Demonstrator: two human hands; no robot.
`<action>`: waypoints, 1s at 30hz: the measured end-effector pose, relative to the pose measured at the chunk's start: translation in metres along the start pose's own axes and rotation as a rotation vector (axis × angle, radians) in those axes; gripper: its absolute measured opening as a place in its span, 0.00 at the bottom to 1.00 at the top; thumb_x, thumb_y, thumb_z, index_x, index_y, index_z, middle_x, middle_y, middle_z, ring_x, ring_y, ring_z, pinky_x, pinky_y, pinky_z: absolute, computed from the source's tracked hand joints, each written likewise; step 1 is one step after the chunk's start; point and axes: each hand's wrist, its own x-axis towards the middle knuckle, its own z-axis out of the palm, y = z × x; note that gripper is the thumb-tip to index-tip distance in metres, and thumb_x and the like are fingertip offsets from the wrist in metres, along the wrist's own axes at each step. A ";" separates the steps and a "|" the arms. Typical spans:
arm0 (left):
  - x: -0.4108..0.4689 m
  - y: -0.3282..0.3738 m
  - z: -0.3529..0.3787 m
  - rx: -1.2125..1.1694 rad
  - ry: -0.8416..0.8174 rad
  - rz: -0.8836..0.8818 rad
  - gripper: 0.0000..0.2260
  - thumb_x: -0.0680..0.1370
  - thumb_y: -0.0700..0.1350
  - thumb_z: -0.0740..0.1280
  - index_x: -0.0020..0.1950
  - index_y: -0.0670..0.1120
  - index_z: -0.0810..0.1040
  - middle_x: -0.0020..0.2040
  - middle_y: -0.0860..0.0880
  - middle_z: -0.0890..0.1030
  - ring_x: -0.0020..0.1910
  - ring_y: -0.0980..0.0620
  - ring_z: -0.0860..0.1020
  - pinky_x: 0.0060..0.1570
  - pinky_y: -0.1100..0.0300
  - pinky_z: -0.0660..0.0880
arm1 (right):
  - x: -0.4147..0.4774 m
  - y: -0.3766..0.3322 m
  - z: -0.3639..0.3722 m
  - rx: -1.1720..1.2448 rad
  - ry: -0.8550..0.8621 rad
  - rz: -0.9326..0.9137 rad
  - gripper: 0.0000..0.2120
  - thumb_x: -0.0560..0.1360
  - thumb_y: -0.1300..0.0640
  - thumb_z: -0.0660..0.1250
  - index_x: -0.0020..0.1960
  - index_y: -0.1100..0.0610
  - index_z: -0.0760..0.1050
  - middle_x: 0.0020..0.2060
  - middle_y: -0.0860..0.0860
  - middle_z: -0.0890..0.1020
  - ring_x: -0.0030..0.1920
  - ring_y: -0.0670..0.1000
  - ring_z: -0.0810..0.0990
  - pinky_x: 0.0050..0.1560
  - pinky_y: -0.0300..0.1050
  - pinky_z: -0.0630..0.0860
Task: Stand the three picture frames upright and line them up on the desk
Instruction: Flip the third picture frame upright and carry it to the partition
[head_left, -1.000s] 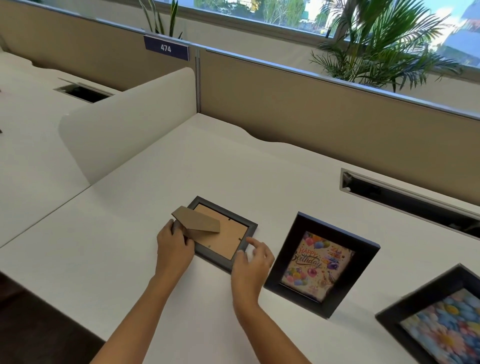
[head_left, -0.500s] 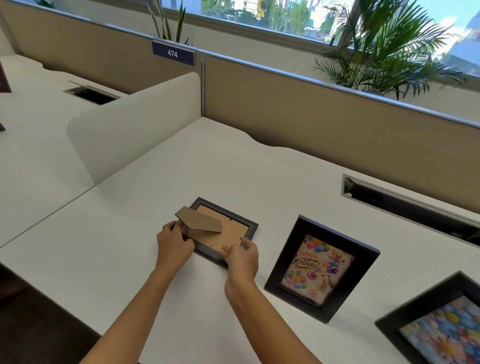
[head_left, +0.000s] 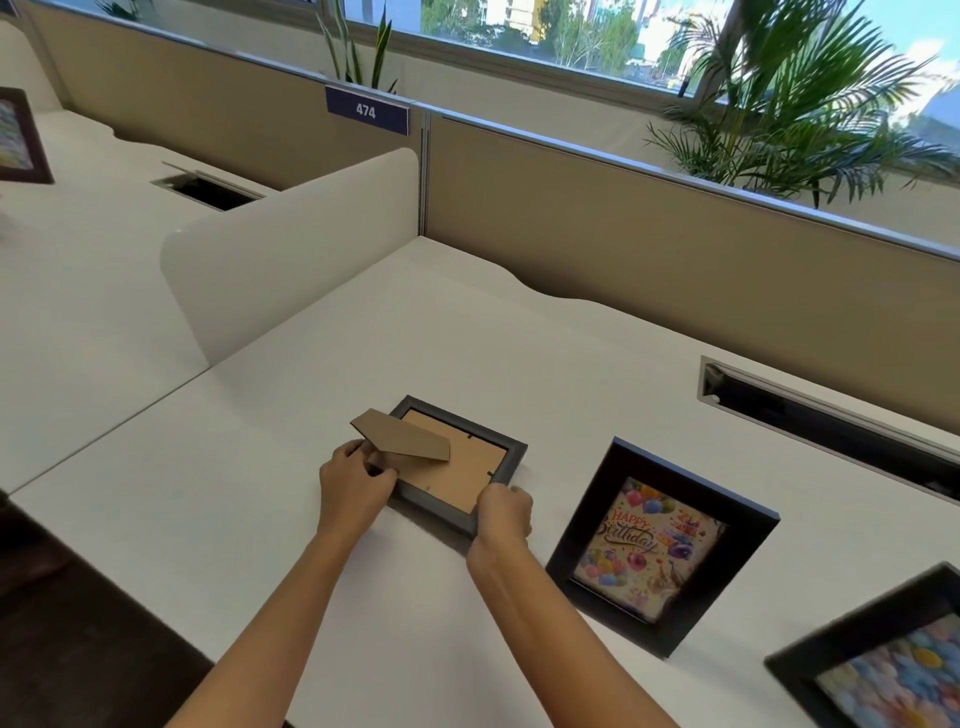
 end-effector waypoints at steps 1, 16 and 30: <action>0.000 -0.001 0.000 -0.017 -0.009 -0.004 0.18 0.74 0.42 0.66 0.63 0.41 0.75 0.67 0.42 0.71 0.65 0.43 0.69 0.60 0.54 0.67 | -0.002 0.001 0.001 0.037 -0.031 -0.029 0.21 0.75 0.64 0.56 0.67 0.58 0.66 0.60 0.58 0.75 0.58 0.59 0.73 0.53 0.50 0.72; -0.056 -0.004 0.004 -0.231 0.170 0.567 0.13 0.75 0.37 0.65 0.57 0.48 0.77 0.52 0.54 0.80 0.50 0.59 0.79 0.54 0.72 0.74 | -0.069 -0.039 0.009 0.062 -0.184 -0.611 0.24 0.71 0.57 0.67 0.61 0.44 0.59 0.51 0.51 0.75 0.47 0.52 0.80 0.45 0.48 0.80; -0.028 0.006 -0.020 -0.434 0.293 0.435 0.11 0.76 0.41 0.67 0.58 0.49 0.74 0.49 0.54 0.80 0.45 0.61 0.79 0.39 0.72 0.77 | -0.032 -0.026 0.003 -0.124 -0.139 -0.834 0.14 0.79 0.57 0.58 0.64 0.49 0.65 0.61 0.49 0.70 0.57 0.45 0.73 0.52 0.40 0.77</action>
